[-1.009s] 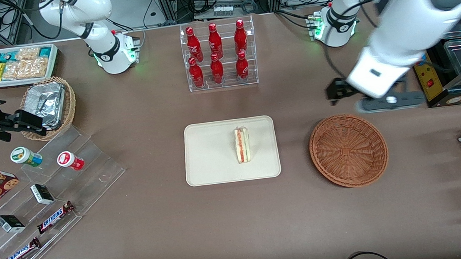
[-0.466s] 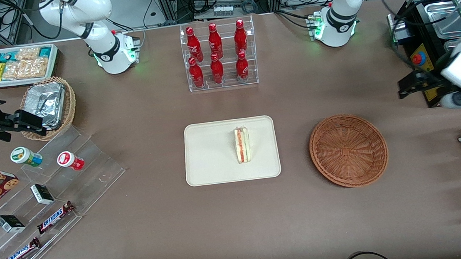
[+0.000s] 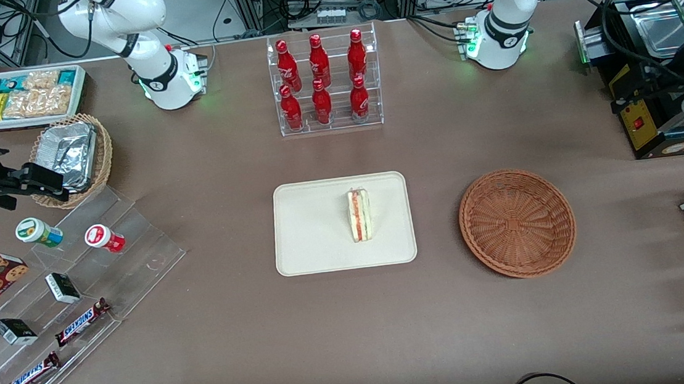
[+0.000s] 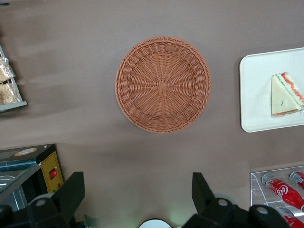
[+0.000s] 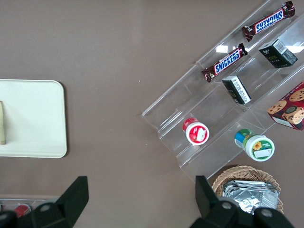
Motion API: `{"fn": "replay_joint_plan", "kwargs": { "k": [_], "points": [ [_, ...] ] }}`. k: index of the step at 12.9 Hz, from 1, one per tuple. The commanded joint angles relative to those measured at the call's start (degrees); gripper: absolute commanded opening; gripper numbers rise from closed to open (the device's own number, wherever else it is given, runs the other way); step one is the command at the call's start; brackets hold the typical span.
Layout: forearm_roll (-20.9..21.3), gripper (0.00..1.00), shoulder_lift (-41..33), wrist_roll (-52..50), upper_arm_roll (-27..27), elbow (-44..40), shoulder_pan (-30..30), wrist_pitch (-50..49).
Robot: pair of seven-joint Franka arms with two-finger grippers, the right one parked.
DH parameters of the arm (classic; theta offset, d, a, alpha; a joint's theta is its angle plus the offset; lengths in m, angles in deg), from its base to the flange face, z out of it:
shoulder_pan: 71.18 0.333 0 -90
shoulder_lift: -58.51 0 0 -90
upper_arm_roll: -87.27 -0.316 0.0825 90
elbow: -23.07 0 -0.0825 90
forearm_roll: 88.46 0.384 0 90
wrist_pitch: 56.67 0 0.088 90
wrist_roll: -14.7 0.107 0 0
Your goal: Place sandwich from basket to tray
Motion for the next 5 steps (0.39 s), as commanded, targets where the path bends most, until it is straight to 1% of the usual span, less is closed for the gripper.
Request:
{"fn": "replay_joint_plan", "kwargs": {
  "k": [1,5],
  "points": [
    [4.0,1.00,0.0,0.1,0.7,1.3,0.2,1.0],
    [3.8,1.00,0.1,0.1,2.5,1.3,3.1,1.7]
  ]
}}
